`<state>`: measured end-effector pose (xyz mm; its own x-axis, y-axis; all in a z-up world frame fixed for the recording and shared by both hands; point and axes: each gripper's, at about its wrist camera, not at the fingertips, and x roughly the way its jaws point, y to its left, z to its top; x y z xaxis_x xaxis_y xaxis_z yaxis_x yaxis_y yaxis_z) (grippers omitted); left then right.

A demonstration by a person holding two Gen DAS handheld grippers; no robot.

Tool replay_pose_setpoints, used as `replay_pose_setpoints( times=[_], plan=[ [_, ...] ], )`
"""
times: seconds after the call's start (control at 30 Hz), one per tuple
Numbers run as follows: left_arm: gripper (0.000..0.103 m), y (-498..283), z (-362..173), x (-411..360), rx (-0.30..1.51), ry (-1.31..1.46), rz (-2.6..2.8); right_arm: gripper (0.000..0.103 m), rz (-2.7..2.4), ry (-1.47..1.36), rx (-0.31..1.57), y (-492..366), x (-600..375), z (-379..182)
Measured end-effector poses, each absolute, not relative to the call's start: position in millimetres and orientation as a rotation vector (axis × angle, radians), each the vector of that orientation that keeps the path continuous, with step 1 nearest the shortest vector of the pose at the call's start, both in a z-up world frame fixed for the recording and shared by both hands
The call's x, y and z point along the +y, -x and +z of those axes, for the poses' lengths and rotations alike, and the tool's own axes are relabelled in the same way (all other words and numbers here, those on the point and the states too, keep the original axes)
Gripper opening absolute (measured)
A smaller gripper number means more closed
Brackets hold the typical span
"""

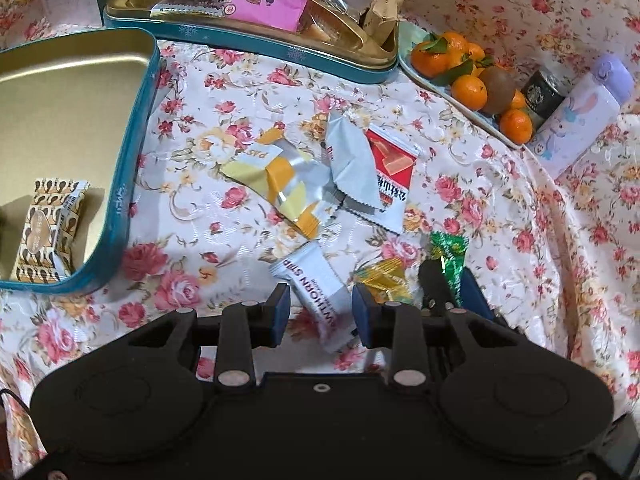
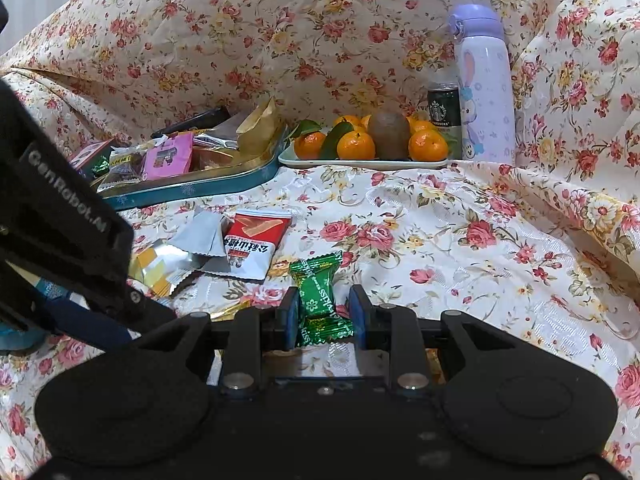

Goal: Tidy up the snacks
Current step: 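Grasp the white Hawthorn strip packet with the left tool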

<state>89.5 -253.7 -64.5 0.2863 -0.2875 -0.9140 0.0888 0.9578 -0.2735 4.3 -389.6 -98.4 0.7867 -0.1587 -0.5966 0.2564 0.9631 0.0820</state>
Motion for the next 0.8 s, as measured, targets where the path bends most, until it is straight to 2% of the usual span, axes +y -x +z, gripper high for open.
replay_pose_setpoints(
  times=[0.23,0.8],
  plan=[
    [0.043,-92,-72,-263,1.271,0.159,-0.227,0.027,-0.227,-0.168,0.626,-4,-389,-98],
    [0.044,-94,-73,-261,1.199,-0.148,-0.257,0.027,-0.224,-0.182,0.627,-3,-389,-98]
  ],
)
